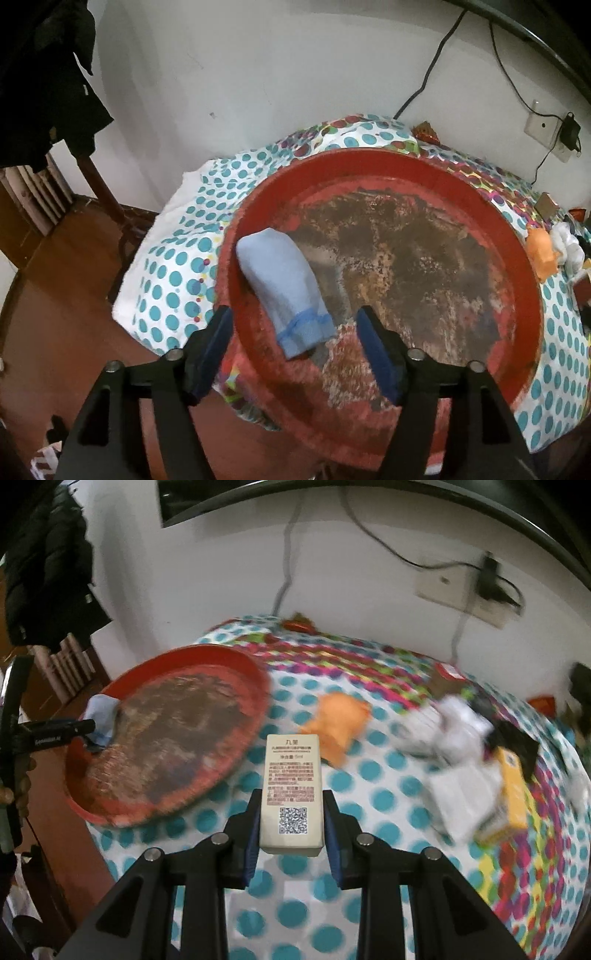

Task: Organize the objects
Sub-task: 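Carry the cream box onto the red tray and open the right gripper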

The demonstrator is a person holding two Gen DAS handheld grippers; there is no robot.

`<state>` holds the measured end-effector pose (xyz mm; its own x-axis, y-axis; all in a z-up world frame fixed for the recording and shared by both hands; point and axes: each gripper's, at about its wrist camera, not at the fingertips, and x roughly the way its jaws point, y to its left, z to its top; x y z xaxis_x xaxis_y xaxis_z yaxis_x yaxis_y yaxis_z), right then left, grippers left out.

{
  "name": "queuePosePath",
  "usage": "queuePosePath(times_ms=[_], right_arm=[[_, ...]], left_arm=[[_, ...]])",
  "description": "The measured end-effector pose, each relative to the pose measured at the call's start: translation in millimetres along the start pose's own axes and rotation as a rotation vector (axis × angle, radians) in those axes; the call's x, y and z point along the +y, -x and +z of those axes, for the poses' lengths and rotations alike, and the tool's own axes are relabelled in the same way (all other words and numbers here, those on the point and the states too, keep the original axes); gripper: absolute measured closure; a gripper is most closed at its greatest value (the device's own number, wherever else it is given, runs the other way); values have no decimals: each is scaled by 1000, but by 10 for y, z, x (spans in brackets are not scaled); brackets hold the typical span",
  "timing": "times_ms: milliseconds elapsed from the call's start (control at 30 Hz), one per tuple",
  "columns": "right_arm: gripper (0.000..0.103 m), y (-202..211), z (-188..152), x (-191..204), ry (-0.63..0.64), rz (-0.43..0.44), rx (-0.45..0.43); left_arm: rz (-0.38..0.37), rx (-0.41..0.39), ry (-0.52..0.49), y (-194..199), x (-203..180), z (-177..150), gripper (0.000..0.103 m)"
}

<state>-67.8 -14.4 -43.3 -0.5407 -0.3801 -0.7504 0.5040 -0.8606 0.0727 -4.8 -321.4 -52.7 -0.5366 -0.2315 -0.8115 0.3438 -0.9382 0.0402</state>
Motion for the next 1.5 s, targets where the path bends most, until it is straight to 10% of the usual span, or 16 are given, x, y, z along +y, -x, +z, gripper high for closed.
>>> queuePosePath(times_ms=[733, 1500], right_arm=[[73, -1260, 925, 631, 110, 47, 98], [66, -1637, 933, 668, 135, 3, 177]], left_arm=[[8, 42, 117, 266, 332, -450, 13], [-30, 88, 157, 196, 277, -492, 13]])
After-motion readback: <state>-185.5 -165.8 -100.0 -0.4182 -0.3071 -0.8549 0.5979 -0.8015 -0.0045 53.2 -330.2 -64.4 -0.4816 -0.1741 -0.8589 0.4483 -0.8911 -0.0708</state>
